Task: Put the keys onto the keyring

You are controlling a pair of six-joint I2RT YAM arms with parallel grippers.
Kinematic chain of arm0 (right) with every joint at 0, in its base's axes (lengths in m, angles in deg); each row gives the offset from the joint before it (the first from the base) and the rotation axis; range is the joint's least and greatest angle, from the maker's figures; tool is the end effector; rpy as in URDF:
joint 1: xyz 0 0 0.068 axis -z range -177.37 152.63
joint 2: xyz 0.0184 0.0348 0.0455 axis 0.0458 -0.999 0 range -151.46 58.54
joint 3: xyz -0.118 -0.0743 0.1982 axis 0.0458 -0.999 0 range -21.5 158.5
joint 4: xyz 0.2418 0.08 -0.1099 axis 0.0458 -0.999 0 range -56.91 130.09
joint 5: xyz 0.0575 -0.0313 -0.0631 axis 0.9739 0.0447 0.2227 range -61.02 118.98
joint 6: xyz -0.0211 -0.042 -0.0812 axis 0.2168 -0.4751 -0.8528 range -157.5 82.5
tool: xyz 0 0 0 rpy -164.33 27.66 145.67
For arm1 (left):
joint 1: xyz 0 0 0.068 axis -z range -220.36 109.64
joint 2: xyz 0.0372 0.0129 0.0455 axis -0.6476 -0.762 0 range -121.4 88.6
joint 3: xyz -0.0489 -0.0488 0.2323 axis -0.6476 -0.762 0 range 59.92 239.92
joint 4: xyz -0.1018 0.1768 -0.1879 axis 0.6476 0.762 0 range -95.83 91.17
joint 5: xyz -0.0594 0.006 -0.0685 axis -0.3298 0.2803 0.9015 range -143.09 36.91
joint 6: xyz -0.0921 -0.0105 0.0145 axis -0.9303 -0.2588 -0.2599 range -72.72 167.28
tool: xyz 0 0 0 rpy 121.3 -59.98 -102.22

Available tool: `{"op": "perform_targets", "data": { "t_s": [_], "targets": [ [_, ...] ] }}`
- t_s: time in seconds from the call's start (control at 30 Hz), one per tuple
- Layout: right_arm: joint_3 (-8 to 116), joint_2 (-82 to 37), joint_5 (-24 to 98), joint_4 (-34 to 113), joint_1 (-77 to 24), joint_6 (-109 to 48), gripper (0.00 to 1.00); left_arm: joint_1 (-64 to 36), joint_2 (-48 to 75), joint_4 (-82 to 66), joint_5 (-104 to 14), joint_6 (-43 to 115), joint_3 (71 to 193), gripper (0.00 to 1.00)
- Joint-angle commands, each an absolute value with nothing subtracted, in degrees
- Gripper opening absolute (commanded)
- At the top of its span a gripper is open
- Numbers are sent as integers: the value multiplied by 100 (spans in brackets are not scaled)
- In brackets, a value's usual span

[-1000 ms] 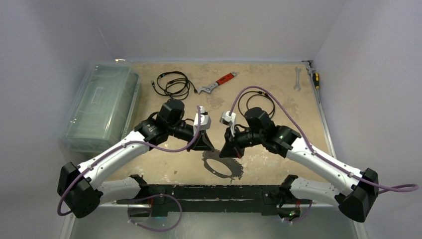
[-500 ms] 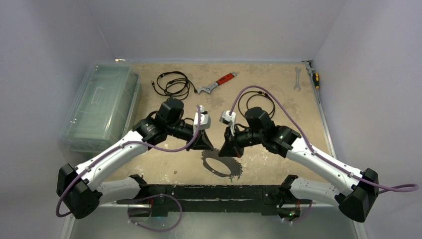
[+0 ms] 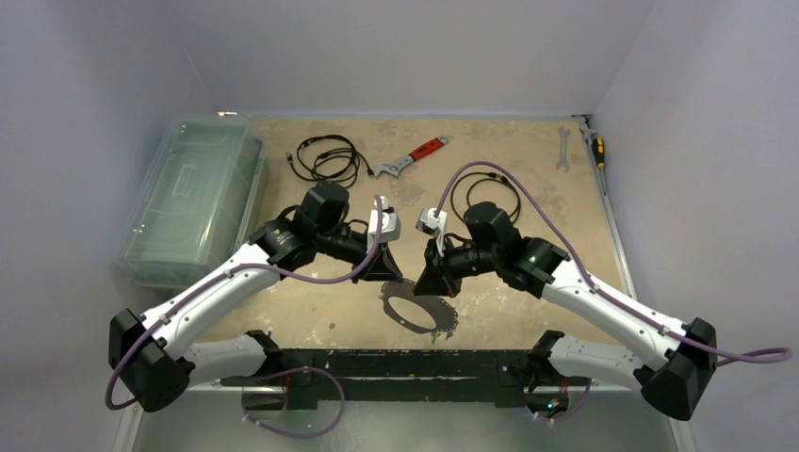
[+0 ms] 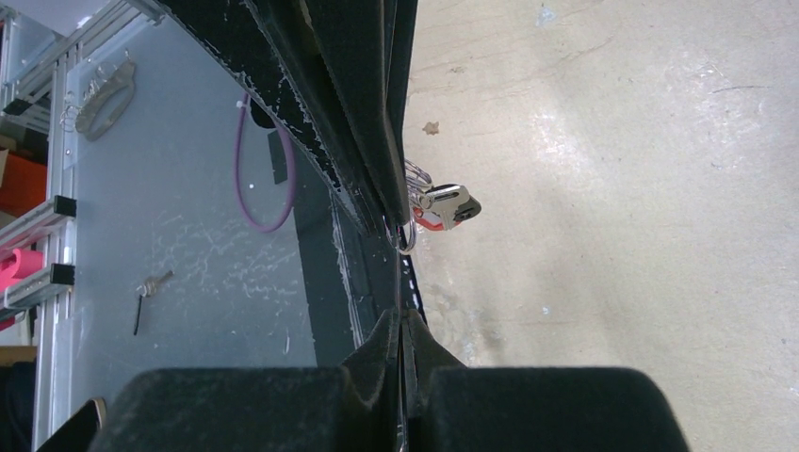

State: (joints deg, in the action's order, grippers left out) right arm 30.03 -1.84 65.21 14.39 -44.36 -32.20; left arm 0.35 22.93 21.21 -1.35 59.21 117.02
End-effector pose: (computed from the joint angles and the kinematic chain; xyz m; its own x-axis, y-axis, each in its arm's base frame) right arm 0.1615 0.2464 0.2538 -0.4704 -0.3950 -0.7891 -0.8822 0.2319 0.4098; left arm 0.1802 -0.2427 0.2719 -0.2484 0.3825 -0.8900 0.9598 -0.0267 -0.2793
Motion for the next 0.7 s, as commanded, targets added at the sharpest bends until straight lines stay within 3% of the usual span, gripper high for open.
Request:
{"op": "perform_targets", "data": {
  "t_s": [0.0, 0.27, 0.67],
  "targets": [
    [3079, -114, 6577, 1196, -4475, -3213, 0, -19, 2382, 2131, -291, 6139, 11923, 0],
    [3066, -149, 6701, 1349, -4475, -3161, 0, -11, 2859, 1611, -44, 6060, 11570, 0],
    [3003, -459, 6498, 1270, -4475, -3135, 0, -13, 3016, 1618, -877, 6605, 11237, 0]
  ]
}}
